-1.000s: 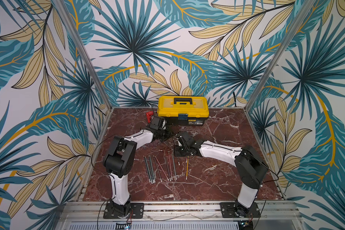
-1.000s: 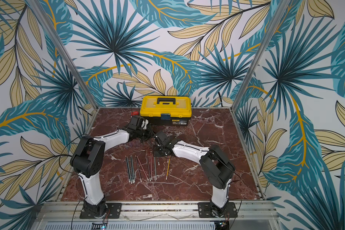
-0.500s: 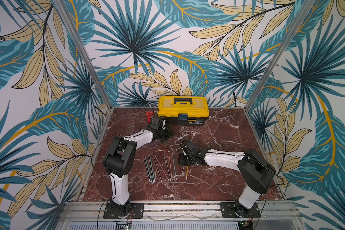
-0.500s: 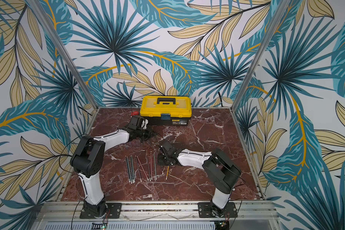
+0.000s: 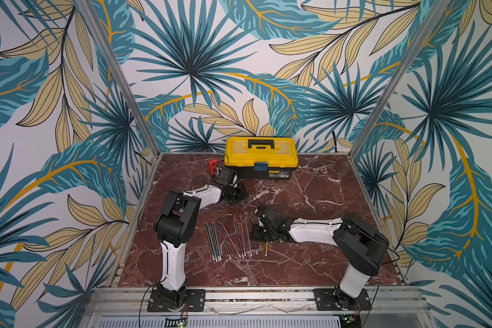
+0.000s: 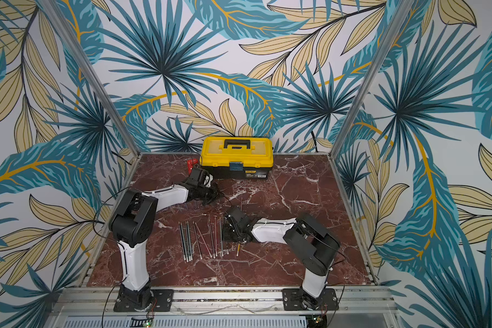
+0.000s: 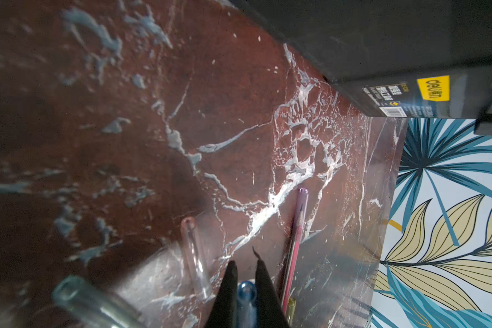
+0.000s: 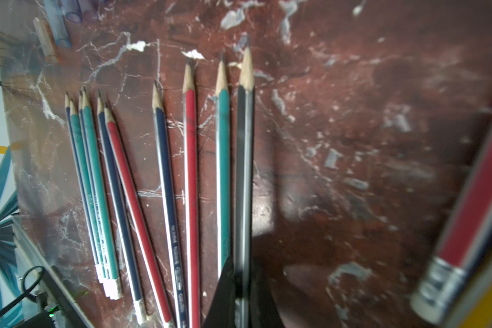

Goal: Remove the protective cover of the pencils
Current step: Place the pencil at the center of the board, then place the protective sleeve at the center of the board.

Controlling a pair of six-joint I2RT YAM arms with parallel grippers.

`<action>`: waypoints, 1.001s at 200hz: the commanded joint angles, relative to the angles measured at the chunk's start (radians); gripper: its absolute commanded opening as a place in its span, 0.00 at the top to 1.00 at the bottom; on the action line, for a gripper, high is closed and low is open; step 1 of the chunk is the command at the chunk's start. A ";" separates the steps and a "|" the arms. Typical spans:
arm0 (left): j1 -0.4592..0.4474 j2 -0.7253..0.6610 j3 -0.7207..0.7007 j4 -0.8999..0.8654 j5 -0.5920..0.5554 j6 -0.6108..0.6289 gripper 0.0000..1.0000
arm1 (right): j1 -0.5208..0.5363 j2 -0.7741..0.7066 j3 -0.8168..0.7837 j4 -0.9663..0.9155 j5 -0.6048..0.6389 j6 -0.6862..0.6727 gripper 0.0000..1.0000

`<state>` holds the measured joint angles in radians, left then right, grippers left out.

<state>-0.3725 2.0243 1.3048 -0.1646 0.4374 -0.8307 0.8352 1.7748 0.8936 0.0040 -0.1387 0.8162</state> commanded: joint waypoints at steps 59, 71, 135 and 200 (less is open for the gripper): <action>0.010 -0.027 0.053 -0.096 -0.050 0.019 1.00 | 0.002 0.026 0.001 -0.018 0.027 0.009 0.83; 0.010 -0.039 0.054 -0.158 -0.093 0.017 1.00 | 0.002 0.023 -0.001 -0.019 0.029 0.011 0.82; 0.017 -0.024 0.064 -0.192 -0.097 0.015 1.00 | 0.002 -0.038 0.042 -0.120 0.068 -0.024 0.82; 0.020 0.011 0.089 -0.216 -0.082 0.017 0.95 | 0.002 -0.197 0.102 -0.329 0.250 -0.092 0.76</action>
<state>-0.3580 2.0254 1.3449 -0.3599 0.3561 -0.8188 0.8352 1.6386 0.9680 -0.1978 -0.0120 0.7700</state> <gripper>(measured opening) 0.115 0.230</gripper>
